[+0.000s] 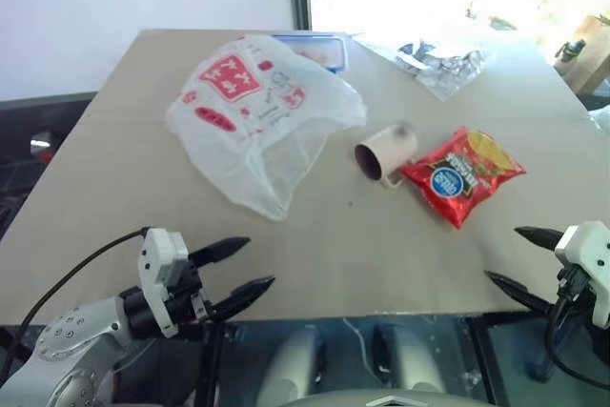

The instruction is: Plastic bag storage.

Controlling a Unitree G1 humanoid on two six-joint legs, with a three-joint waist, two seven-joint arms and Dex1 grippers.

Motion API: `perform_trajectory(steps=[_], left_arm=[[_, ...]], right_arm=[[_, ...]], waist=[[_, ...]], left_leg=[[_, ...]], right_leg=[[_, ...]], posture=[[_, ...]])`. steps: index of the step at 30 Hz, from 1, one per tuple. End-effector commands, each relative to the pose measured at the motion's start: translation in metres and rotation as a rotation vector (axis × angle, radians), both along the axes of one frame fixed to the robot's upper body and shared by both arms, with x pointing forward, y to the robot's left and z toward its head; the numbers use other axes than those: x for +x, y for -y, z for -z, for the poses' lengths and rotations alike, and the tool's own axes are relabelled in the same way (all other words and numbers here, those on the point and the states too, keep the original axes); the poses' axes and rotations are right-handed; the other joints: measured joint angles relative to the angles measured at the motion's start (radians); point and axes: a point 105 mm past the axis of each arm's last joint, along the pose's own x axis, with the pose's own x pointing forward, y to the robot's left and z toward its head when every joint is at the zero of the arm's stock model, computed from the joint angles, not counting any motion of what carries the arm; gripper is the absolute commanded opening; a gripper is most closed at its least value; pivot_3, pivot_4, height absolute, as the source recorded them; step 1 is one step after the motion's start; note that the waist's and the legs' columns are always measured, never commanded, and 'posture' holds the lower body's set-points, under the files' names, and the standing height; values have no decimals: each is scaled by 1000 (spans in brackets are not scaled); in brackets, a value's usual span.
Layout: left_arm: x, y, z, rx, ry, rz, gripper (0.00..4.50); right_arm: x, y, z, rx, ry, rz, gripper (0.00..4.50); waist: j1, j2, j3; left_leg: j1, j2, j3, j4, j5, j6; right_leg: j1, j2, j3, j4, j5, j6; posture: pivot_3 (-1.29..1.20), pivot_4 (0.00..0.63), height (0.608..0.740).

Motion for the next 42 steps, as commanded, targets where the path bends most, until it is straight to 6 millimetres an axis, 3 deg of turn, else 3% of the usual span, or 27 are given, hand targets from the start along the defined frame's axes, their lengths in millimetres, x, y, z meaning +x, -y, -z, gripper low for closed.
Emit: perform_trajectory(steps=[1, 10, 13, 18, 23, 31, 35, 39, 42], left_arm=[[4, 3, -15, -19, 83, 1, 4500], [31, 27, -60, -97, 241, -13, 4500], [47, 33, -86, -135, 318, -61, 4500], [99, 17, -108, 190, 500, -467, 4500], [120, -2, -89, 461, 401, -655, 4500], [137, -15, -73, 667, 333, -753, 4500], [137, -10, -70, 755, 394, -710, 4500], [142, 13, -64, 748, 441, -656, 4500], [149, 16, -62, 798, 468, -669, 4500]], right_arm=[[3, 2, -6, 9, 55, 8, 4442], [9, -24, -19, 119, 127, -65, 4442], [10, -31, -22, 132, 140, -93, 4442], [13, -37, -26, 141, 156, -122, 4442], [15, -40, -28, 152, 161, -140, 4442], [16, -49, -28, 185, 151, -174, 4442], [16, -53, -28, 198, 150, -184, 4442], [13, -58, -25, 218, 137, -192, 4442], [12, -59, -23, 213, 135, -194, 4442]], waist=[[0, 0, 0], [2, 0, 0], [5, 0, 0], [11, -2, 1], [8, -2, 1], [8, -2, 1], [7, -3, 2], [13, -3, 2], [24, -4, 3]], left_leg=[[0, 0, 0, 0, 0, 0], [0, 0, 0, 1, -1, 3], [0, 0, -1, 1, 1, 5], [1, -1, -2, 4, 0, 6], [4, -1, -1, 3, 0, 6], [4, -1, -2, 3, 0, 4], [3, -1, -1, 3, -1, 4], [3, -1, -2, 3, -3, -1], [2, -1, -2, 4, -3, -1]], right_leg=[[0, 0, 0, 0, 0, 0], [0, 1, -1, -1, 0, 0], [1, 2, -2, 0, 0, 0], [3, 7, -4, 0, 1, -1], [5, 8, -2, 0, 2, 0], [5, 9, -3, 0, 2, 1], [4, 9, -2, 0, 2, 1], [4, 8, -1, 0, 2, -1], [4, 8, -1, 0, 2, 0]], posture=[[0, 150, 740], [0, 150, 740], [0, 150, 740], [0, 150, 740], [0, 150, 740], [0, 150, 740], [0, 150, 740], [0, 150, 740], [0, 150, 740]])
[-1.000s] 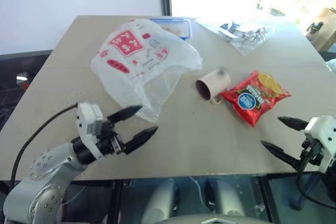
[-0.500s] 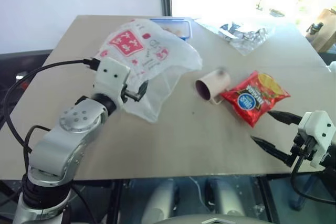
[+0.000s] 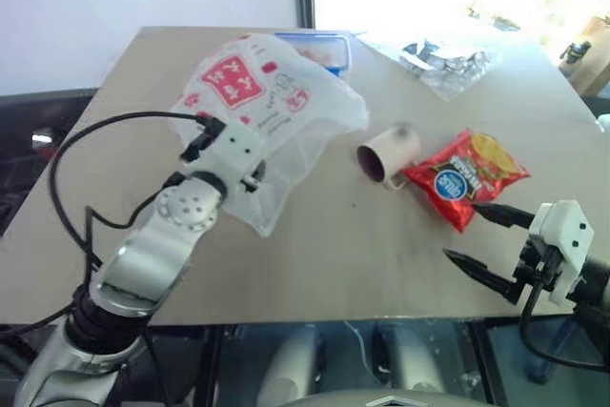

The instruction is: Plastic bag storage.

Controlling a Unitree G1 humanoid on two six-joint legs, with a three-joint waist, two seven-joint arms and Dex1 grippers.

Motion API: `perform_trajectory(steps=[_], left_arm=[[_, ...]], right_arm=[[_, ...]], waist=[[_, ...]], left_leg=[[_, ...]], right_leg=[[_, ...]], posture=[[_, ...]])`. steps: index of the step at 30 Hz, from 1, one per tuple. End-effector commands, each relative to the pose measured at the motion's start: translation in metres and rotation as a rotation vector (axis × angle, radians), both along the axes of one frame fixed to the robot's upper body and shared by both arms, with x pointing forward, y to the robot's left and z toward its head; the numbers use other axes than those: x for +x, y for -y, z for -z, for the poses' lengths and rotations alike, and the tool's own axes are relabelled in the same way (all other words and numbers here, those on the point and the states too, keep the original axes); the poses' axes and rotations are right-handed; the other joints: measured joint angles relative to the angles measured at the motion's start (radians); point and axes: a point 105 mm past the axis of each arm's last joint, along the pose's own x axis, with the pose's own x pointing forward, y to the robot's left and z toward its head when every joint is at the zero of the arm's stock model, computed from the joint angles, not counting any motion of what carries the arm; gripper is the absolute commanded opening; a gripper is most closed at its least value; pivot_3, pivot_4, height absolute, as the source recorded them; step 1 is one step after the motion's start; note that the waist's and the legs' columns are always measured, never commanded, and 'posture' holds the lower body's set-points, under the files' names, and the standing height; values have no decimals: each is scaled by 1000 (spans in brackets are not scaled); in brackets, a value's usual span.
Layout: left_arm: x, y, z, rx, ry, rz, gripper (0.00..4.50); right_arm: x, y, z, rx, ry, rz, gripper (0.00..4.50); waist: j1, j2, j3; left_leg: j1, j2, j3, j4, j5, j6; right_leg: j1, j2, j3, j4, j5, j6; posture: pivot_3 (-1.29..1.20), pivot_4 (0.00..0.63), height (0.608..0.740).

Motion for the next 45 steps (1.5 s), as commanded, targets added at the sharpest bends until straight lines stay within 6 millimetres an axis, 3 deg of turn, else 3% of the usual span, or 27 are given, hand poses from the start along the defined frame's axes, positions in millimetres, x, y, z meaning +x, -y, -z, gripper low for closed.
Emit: perform_trajectory(steps=[1, 8, 16, 19, 21, 25, 28, 31, 34, 39, 45], left_arm=[[10, -4, -11, 114, 84, -45, 4500], [28, 9, -10, 242, 122, -77, 4500], [39, 1, -1, 309, 76, -149, 4500], [43, 7, -3, 45, -34, -185, 4500], [44, 16, -15, -92, -58, -156, 4500], [49, 10, -27, -154, -78, -190, 4500], [51, -2, -34, 148, 94, -211, 4500], [41, -7, -16, 318, 111, -189, 4500], [29, -9, 0, 288, 35, -174, 4500], [20, 5, 2, 232, 10, -97, 4500], [26, -8, 7, 305, 24, -173, 4500]], right_arm=[[-4, -6, -7, -1, 36, -20, 4442], [-1, -9, -8, 3, 52, -11, 4442], [1, -13, -9, 12, 65, -1, 4442], [3, -14, -10, 13, 71, 2, 4442], [3, -14, -11, 14, 72, 3, 4442], [3, -14, -12, 14, 73, 1, 4442], [3, -14, -14, 13, 74, 1, 4442], [3, -14, -14, 11, 70, 2, 4442], [2, -14, -13, 10, 66, 3, 4442], [1, -14, -13, 11, 64, -2, 4442], [-7, -21, -20, 27, 111, -54, 4442]], waist=[[2, 0, 0], [3, 0, 0], [2, 0, 0], [6, 0, 0], [7, -1, 0], [-2, 0, 0], [-12, 0, 0], [-18, 0, 0], [-13, -1, 0], [4, -1, 1], [1, -1, 0]], left_leg=[[0, 0, 0, 0, 0, 0], [0, 0, 0, 0, 2, 4], [-1, 0, 0, 0, 2, 3], [-2, 0, 0, 1, 2, 4], [-5, 0, -2, 4, 2, 4], [-4, 0, -2, 4, 4, 0], [-2, 0, 0, 4, 4, -1], [-2, 0, 0, 3, 4, -1], [-3, 0, 0, 3, 2, 3], [-4, 0, -1, 4, 1, 3], [-3, 0, 0, 4, 1, 3]], right_leg=[[0, 0, 0, 0, 0, 0], [0, 0, -1, 0, 1, 1], [-2, 1, -1, 1, 2, 2], [-2, 1, -1, 1, 2, 2], [-2, 0, -4, 1, 2, 3], [-2, 1, -4, 1, 2, 3], [-2, 1, -2, 3, 2, 3], [-2, 1, 2, 3, 4, 0], [-2, 0, 2, 2, 4, -1], [-2, 0, 0, 2, 3, 0], [-2, 1, 1, 2, 3, 0]], posture=[[0, 150, 740], [0, 150, 740], [0, 150, 740], [0, 150, 740], [0, 150, 740], [0, 150, 740], [0, 150, 740], [0, 150, 740], [0, 150, 740], [0, 150, 740], [0, 150, 740]])
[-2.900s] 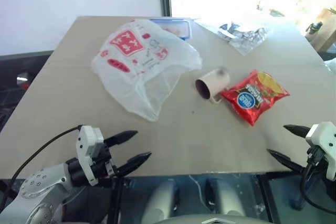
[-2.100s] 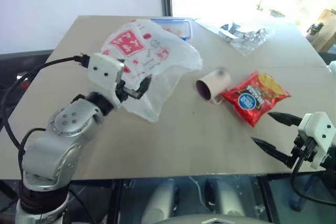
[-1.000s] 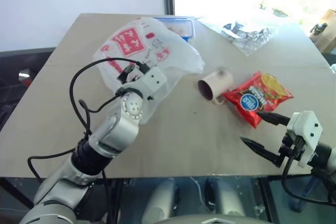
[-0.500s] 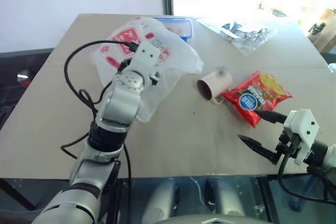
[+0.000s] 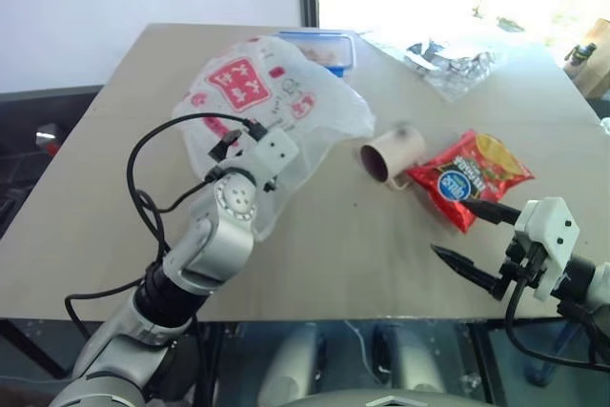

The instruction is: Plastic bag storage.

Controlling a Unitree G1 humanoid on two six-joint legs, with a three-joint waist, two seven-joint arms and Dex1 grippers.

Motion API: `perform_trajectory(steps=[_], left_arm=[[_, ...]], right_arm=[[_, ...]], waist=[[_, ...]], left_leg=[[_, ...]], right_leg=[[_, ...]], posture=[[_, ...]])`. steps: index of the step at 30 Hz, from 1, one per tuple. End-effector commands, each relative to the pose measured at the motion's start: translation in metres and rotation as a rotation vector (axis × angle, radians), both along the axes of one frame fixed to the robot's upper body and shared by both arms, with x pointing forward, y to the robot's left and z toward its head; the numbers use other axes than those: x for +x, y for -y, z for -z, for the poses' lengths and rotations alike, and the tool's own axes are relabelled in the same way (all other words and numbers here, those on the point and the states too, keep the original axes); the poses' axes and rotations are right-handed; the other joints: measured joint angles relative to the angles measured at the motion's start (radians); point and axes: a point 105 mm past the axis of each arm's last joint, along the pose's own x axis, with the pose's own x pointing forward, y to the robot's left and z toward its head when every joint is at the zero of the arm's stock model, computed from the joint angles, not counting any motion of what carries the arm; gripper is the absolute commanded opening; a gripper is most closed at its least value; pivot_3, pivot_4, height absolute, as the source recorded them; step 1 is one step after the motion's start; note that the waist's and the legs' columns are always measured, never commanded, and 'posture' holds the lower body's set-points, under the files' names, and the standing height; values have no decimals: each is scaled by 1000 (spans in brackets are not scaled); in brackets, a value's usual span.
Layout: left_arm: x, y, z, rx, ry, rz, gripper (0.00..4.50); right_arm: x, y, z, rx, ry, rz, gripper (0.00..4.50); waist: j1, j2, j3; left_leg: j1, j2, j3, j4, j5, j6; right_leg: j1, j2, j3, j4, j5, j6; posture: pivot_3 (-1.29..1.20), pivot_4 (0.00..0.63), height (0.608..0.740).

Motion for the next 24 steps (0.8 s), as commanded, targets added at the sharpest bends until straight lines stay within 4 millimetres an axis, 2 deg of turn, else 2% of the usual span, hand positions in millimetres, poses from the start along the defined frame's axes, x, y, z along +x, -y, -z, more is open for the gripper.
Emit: perform_trajectory(steps=[1, 5, 10, 13, 19, 24], left_arm=[[5, -10, -6, 43, 54, -54, 4500], [8, -10, -4, -6, 54, -64, 4500], [8, -6, -7, -76, 65, -49, 4500], [7, 4, -14, -127, 84, -8, 4500], [2, 37, -38, -367, 34, 99, 4500], [-3, 35, -28, -276, -12, 121, 4500]], right_arm=[[-12, -11, -19, 18, 105, -72, 4442], [-20, -17, -34, 60, 183, -111, 4442], [-22, -19, -43, 92, 217, -126, 4442], [-22, -20, -45, 96, 227, -126, 4442], [-18, -20, -56, 105, 258, -123, 4442], [-15, -16, -60, 111, 265, -110, 4442]], waist=[[0, 0, 0], [1, 0, 0], [1, 0, 0], [1, 0, 0], [3, 0, 0], [-9, 2, -1]], left_leg=[[0, 0, 0, 0, 0, 0], [0, 0, 0, 0, 0, 0], [0, 0, 0, 0, 0, 0], [0, 0, 0, 0, 0, 0], [-1, 0, -1, 2, 0, 0], [1, 0, 1, 2, 0, 0]], right_leg=[[0, 0, 0, 0, 0, 0], [0, 0, -2, 0, -1, 2], [0, 0, -1, 0, 0, 1], [0, 0, -1, 0, 0, 0], [0, 0, -1, 0, 1, 0], [0, 1, -1, 1, 0, 0]], posture=[[0, 150, 740], [0, 150, 740], [0, 150, 740], [0, 150, 740], [0, 150, 740], [0, 150, 740]])
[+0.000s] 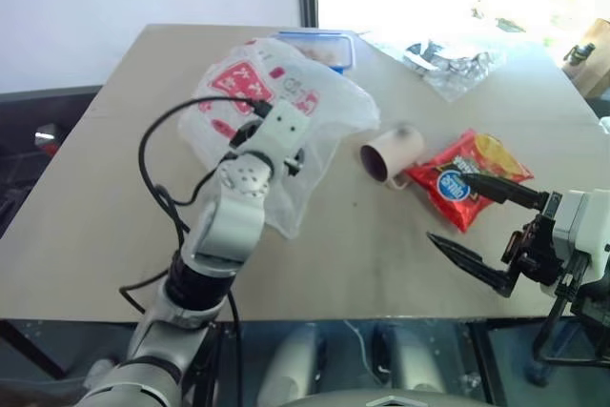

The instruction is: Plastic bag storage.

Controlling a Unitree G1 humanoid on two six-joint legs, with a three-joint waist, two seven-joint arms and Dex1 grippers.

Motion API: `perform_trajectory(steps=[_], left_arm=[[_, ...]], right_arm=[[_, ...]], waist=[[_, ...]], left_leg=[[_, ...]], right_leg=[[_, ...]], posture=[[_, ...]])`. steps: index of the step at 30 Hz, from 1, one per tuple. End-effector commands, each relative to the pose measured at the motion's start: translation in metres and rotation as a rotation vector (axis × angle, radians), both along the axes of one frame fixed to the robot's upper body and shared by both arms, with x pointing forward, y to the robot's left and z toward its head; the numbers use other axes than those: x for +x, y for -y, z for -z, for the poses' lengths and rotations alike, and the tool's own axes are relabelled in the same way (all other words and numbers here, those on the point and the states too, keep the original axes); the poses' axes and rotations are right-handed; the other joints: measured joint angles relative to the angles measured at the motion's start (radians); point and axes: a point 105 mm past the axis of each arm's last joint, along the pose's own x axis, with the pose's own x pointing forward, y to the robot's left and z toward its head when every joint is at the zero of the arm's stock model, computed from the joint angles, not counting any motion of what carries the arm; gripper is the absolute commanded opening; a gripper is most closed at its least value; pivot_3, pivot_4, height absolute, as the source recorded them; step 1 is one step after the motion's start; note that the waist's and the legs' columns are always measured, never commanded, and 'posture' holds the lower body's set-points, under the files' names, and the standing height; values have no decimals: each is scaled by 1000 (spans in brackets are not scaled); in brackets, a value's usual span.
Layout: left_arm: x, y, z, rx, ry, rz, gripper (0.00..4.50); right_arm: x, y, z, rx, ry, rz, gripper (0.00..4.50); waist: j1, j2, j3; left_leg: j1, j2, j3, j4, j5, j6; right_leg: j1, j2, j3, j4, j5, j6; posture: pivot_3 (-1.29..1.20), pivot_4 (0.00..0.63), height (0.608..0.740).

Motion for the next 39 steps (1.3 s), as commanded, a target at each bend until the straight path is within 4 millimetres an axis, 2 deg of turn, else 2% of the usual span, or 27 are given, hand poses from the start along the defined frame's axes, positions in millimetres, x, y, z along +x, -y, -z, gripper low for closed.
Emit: perform_trajectory(steps=[1, 6, 12, 16, 22, 24, 27, 28, 33, 34, 36, 39], left_arm=[[-6, -3, 8, 53, -12, 7, 4500], [-7, -17, 23, 173, -7, -36, 4500], [-5, -39, 30, 231, -4, -64, 4500], [-4, -39, 26, 280, 34, -56, 4500], [2, -30, 41, 341, 28, -45, 4500], [10, -34, 48, 368, 33, -76, 4500], [17, -37, 49, 340, 56, -98, 3736], [18, -37, 47, 340, 73, -94, 3344], [17, -38, 26, 280, 151, -91, 834], [16, -40, 19, 257, 174, -97, 222], [17, -45, 3, 193, 220, -121, 95], [16, -60, -37, -22, 342, -154, 95]], right_arm=[[-2, 2, -11, 17, 32, -3, 4442], [-1, 17, -18, 69, 24, 7, 4442], [-9, 41, -15, 17, -34, -17, 4442], [-8, 45, -16, 6, -22, -11, 4442], [-7, 45, -13, 11, -15, -7, 4442], [-7, 46, -12, 11, -9, 0, 4442], [-8, 46, -11, 11, -5, 2, 4500], [-8, 46, -10, 11, -4, 3, 4500], [-9, 45, -9, 13, 7, 12, 4500], [-9, 43, -9, 16, 7, 12, 4500], [-8, 39, -7, 17, 4, 13, 4500], [2, 29, 3, 0, -34, 33, 4500]], waist=[[-4, 0, 0], [-1, 0, 0], [7, 0, 0], [7, 0, 0], [8, 0, 0], [9, 0, 0], [9, 0, 0], [9, 0, 0], [8, 0, 0], [8, 0, 0], [8, 0, 0], [8, -1, 0]], left_leg=[[0, 0, 0, 0, 0, 0], [0, 0, 0, 0, 0, 1], [0, 0, -1, 0, -1, 2], [0, 0, 0, 0, -1, 2], [0, 0, -1, 0, -1, 2], [0, 0, 0, 0, -1, 2], [0, 0, -1, 1, -1, 2], [0, 0, -1, 1, -1, 2], [-1, 0, -1, 1, -1, 2], [-1, 0, -1, 1, -1, 2], [-1, 0, -1, 1, -1, 2], [-1, 0, -1, 1, -1, 2]], right_leg=[[0, 0, 0, 0, 0, 0], [0, 0, 0, 0, 0, 0], [1, 0, 0, 0, 0, -1], [1, -1, 1, 0, 0, -1], [1, -1, 1, 0, 0, -1], [1, -1, 1, 0, 0, -1], [1, -1, 2, 0, 0, -1], [1, -2, 2, 0, 1, -1], [0, -6, 1, 0, 1, -1], [0, -6, 1, 0, 1, -1], [0, -6, 1, 0, 1, -1], [1, -6, 1, 0, 1, -1]], posture=[[0, 150, 740], [0, 150, 740], [0, 150, 740], [0, 150, 740], [0, 150, 740], [0, 150, 740], [0, 150, 740], [0, 150, 740], [0, 150, 740], [0, 150, 740], [0, 150, 740], [0, 150, 740]])
